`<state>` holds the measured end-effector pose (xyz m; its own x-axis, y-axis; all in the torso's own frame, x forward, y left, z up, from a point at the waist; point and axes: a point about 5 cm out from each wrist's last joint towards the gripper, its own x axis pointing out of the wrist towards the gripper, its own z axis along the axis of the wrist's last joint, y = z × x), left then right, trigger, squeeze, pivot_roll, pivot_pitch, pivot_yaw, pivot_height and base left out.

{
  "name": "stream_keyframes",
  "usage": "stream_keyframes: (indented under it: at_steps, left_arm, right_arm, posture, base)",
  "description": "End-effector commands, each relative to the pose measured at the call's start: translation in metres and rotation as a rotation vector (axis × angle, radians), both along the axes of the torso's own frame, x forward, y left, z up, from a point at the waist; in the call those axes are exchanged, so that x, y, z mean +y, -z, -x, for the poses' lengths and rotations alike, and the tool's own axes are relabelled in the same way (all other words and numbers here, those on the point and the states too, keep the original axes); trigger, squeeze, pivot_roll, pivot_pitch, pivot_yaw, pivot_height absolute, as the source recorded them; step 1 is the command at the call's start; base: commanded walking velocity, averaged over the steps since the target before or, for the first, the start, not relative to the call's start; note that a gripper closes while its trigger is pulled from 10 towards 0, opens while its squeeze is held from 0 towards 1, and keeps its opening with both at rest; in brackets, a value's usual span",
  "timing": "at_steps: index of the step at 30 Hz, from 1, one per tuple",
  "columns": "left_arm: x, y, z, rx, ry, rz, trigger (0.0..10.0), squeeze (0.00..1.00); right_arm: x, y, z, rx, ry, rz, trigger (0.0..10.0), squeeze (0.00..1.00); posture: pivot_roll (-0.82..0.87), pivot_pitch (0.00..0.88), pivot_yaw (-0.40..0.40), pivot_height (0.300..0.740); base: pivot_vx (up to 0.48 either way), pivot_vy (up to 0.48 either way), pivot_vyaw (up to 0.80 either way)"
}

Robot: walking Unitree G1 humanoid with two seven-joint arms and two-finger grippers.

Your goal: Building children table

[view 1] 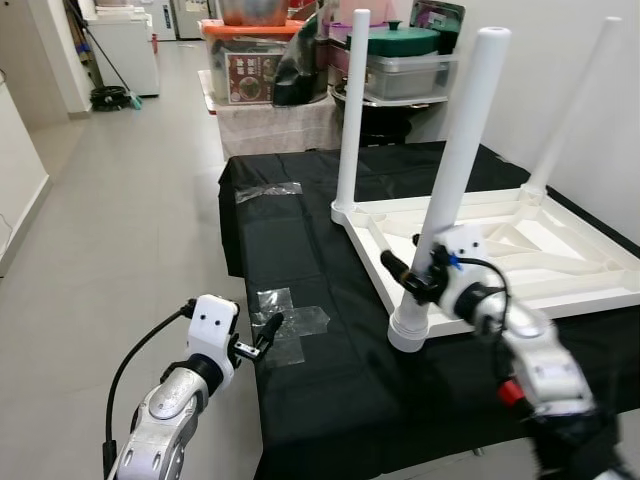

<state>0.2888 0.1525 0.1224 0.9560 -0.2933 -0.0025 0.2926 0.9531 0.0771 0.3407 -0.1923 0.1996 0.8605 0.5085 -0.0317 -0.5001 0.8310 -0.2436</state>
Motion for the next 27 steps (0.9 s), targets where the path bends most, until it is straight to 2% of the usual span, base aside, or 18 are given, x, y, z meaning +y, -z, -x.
stream_keyframes:
  at_steps: [1,2,6,8,9,10,11,12,13,15,17,18,21,22,23,24,25,27]
  left_arm:
    - [-0.001,0.005,0.001,0.018,0.002,-0.008,10.0,0.00]
    - [-0.001,0.005,0.001,0.017,0.001,-0.008,10.0,0.00]
    - [0.000,0.004,0.001,0.016,-0.003,-0.008,10.0,0.00]
    - [0.001,0.005,0.003,0.018,-0.003,-0.010,10.0,0.00]
    - [0.001,0.005,0.003,0.018,-0.003,-0.010,10.0,0.00]
    - [0.001,0.006,0.003,0.020,-0.002,-0.011,10.0,0.00]
    - [0.001,0.006,0.004,0.021,-0.002,-0.011,10.0,0.00]
    - [-0.001,0.006,0.003,0.023,0.003,-0.010,10.0,0.00]
    - [-0.001,0.006,0.003,0.023,0.003,-0.010,10.0,0.00]
    - [-0.002,0.005,0.001,0.021,0.009,-0.010,10.0,0.00]
    - [-0.003,0.004,-0.001,0.020,0.012,-0.010,10.0,0.00]
    - [-0.003,0.004,-0.001,0.020,0.012,-0.010,10.0,0.00]
    - [-0.003,0.003,-0.002,0.018,0.015,-0.010,10.0,0.00]
    - [-0.003,0.003,-0.002,0.018,0.016,-0.011,10.0,0.00]
    - [-0.003,0.004,-0.002,0.020,0.018,-0.011,10.0,0.00]
    - [-0.003,0.004,-0.002,0.020,0.018,-0.011,10.0,0.00]
    - [-0.004,0.005,-0.001,0.021,0.019,-0.011,10.0,0.00]
    - [-0.004,0.005,-0.001,0.022,0.020,-0.011,10.0,0.00]
  right_arm:
    - [0.007,-0.002,-0.002,-0.010,-0.060,0.013,2.6,0.00]
    - [0.008,0.001,-0.002,0.005,-0.075,0.023,0.0,0.00]
    - [0.007,0.005,-0.003,0.025,-0.058,0.035,0.0,0.00]
    - [-0.006,0.018,-0.013,0.071,0.222,0.010,0.0,0.00]
    - [-0.006,0.018,-0.013,0.071,0.222,0.010,0.0,0.00]
    - [-0.015,0.028,-0.014,0.090,0.485,-0.072,0.0,0.00]
    - [-0.023,0.037,-0.013,0.113,0.654,-0.122,0.0,0.00]
    - [-0.028,0.058,0.002,0.155,0.881,-0.166,0.0,0.00]
    - [-0.028,0.058,0.002,0.155,0.881,-0.166,0.0,0.00]
    - [-0.011,0.075,0.022,0.165,0.925,-0.131,0.0,0.00]
    - [0.003,0.074,0.033,0.103,0.903,-0.092,0.0,0.00]
    - [0.003,0.074,0.033,0.103,0.903,-0.092,0.0,0.00]
    - [0.019,0.059,0.032,0.023,0.807,-0.068,0.0,0.00]
    - [0.026,0.055,0.030,0.014,0.767,-0.072,4.9,0.00]
    - [0.043,0.045,0.026,-0.025,0.635,-0.121,10.0,0.00]
    - [0.043,0.045,0.026,-0.025,0.635,-0.121,10.0,0.00]
    - [0.047,0.039,0.025,-0.052,0.607,-0.185,10.0,0.00]
    - [0.047,0.034,0.023,-0.072,0.586,-0.196,10.0,0.04]
  posture:
    - [0.06,0.000,-0.055,0.740]
    - [0.07,0.000,-0.056,0.740]
    - [0.07,0.000,-0.056,0.740]
    - [0.07,0.000,-0.053,0.740]
    - [0.07,0.000,-0.053,0.740]
    - [0.06,0.000,-0.048,0.740]
    - [0.06,0.000,-0.047,0.740]
    - [0.06,0.000,-0.047,0.740]
    - [0.06,0.000,-0.047,0.740]
    - [0.06,0.000,-0.040,0.740]
    - [0.05,0.000,-0.033,0.740]
    - [0.05,0.000,-0.033,0.740]
    - [0.05,0.000,-0.033,0.740]
    - [0.05,0.000,-0.030,0.740]
    - [0.05,0.000,-0.031,0.740]
    - [0.05,0.000,-0.031,0.740]
    - [0.05,0.000,-0.031,0.740]
    - [0.05,0.000,-0.034,0.740]
  base:
    - [0.000,0.000,0.00]
    - [0.000,0.000,0.00]
    - [0.000,0.000,0.00]
    - [0.000,0.000,0.00]
    - [0.000,0.000,0.00]
    - [0.000,0.000,0.00]
    - [0.000,0.000,0.00]
    - [0.000,0.000,0.00]
    - [0.000,0.000,0.00]
    - [0.000,0.000,0.00]
    - [0.000,0.000,0.00]
    - [0.000,0.000,0.00]
    - [0.000,0.000,0.00]
    - [0.000,0.000,0.00]
    - [0.000,0.000,0.00]
    - [0.000,0.000,0.00]
    - [0.000,0.000,0.00]
    - [0.000,0.000,0.00]
